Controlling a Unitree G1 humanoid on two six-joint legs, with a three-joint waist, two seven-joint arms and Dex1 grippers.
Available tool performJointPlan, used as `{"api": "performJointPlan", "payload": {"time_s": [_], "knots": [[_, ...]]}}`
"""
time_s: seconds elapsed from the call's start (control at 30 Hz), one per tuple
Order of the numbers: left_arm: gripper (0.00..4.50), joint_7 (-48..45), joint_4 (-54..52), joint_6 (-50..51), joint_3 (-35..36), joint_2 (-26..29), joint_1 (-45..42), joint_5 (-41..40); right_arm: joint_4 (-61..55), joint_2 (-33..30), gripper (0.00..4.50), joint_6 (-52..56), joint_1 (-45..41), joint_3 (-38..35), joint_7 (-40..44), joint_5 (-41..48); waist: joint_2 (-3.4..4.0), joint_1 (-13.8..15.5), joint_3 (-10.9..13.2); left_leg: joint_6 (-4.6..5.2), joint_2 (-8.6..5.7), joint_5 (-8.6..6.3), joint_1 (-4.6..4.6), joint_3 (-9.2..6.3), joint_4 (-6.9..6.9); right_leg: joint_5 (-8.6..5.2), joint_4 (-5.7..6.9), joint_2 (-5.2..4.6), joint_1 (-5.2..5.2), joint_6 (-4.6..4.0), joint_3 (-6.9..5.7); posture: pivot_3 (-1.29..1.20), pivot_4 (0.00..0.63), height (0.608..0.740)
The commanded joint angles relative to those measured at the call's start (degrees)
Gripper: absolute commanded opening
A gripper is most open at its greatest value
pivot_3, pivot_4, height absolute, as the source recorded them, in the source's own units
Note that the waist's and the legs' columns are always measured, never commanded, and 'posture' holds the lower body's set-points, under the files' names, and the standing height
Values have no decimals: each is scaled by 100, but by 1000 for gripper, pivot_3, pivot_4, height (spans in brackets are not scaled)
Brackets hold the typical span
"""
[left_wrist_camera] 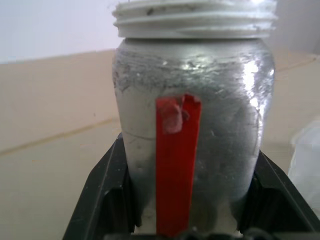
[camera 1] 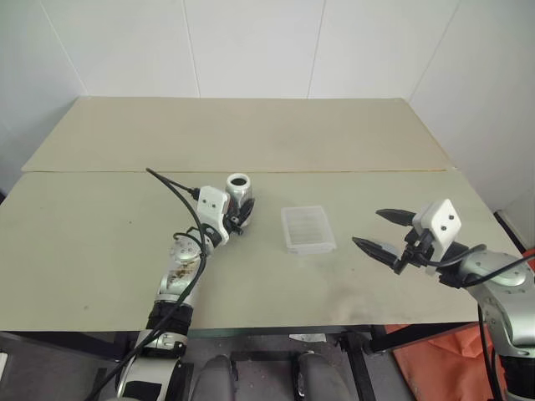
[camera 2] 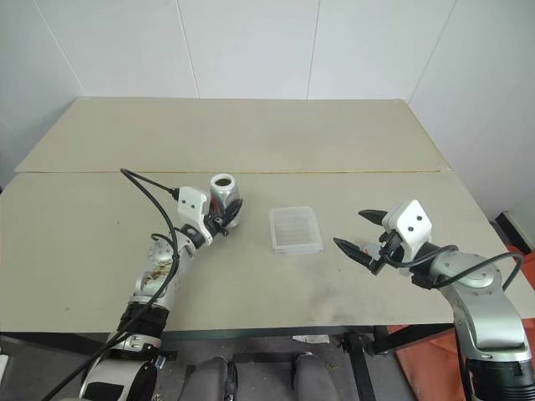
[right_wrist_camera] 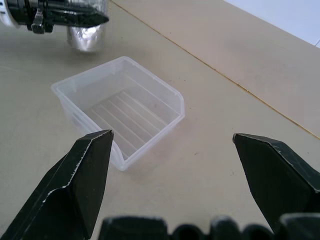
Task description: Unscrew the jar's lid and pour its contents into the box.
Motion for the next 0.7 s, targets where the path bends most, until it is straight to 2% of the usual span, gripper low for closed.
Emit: {"api": "performJointPlan", "payload": {"time_s": [0.03,0.13,0.2,0.27,0.33,0.4,0.53,0.7], "knots": [[2043,19,-106,-157,45,-8,-23,-53,-128,2,4454,-137,-1,-37,-8,-27,0,1,0,0,0,0,0,0,0,0,0,0,1,0,0,0,150,740],[2043,-171,-67,-164,63,7,73,-191,-161,-3,4454,-153,61,-49,-19,-48,0,1,0,0,-1,0,-1,1,0,0,-3,-1,1,0,1,0,150,740],[2769,-201,-43,-284,2,43,180,-108,-180,6,4500,-148,86,-59,-33,-54,0,-1,0,0,0,0,-2,1,-2,0,-5,-1,0,-1,0,0,150,740],[3295,-129,4,-220,42,18,214,-127,-182,14,4500,-152,102,-69,-44,-70,0,-1,0,0,0,0,-2,1,-4,0,-6,-1,-1,-2,0,0,150,740],[4070,-98,55,-315,70,16,233,-127,-180,20,4500,-154,96,-76,-46,-79,0,2,0,0,0,0,-2,1,-3,-1,-5,-1,-2,0,0,0,150,740],[4447,-121,66,-387,74,34,250,-131,-171,21,4500,-150,78,-81,-42,-79,0,2,0,0,0,0,-2,1,-2,-7,-5,-1,-1,10,0,0,150,740],[4447,-117,-195,-278,171,1,393,-307,-125,12,4500,-177,53,-78,-10,-82,0,-7,0,0,0,0,-2,1,-3,-11,-6,-2,-1,14,1,0,150,740],[4447,-132,-1292,66,189,140,1123,-447,-88,19,4500,-187,23,-41,7,-94,0,-11,0,0,2,-1,-3,2,-13,-10,-10,-2,-6,11,1,0,150,740]]}}
